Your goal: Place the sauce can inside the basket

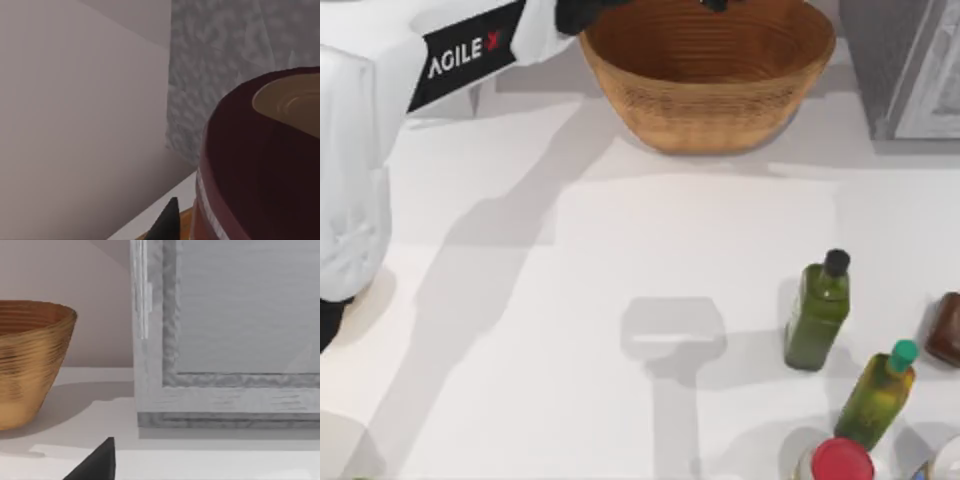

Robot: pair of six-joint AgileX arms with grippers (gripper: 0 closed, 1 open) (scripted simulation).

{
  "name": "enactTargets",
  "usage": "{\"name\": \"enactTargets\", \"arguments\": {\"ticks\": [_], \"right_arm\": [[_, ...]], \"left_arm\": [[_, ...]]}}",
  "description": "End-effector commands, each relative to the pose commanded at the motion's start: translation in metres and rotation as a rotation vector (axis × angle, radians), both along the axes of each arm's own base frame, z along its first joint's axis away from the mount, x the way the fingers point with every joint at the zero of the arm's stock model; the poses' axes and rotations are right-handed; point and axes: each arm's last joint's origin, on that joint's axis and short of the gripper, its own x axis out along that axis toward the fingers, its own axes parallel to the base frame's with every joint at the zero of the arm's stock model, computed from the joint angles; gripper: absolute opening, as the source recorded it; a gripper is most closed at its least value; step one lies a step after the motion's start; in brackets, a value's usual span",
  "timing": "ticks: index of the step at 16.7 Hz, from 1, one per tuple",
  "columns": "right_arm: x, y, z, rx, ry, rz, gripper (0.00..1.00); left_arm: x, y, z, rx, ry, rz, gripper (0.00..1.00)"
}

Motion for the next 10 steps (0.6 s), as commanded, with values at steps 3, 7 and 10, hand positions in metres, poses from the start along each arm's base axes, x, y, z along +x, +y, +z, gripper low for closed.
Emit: {"name": "enactTargets", "arguments": {"ticks": [3,7,10], "right_arm": [[0.0000,0.0000,0.0000,0.000,0.000,0.000,1.00],[0.0000,0.0000,0.0000,0.000,0.000,0.000,1.00],[0.0000,0.0000,0.0000,0.000,0.000,0.000,1.00]], "left_arm": [[0.0000,0.0000,0.0000,0.000,0.000,0.000,0.23],[0.0000,0.0000,0.0000,0.000,0.000,0.000,0.53],[0.0000,0.0000,0.0000,0.000,0.000,0.000,0.75]]}}
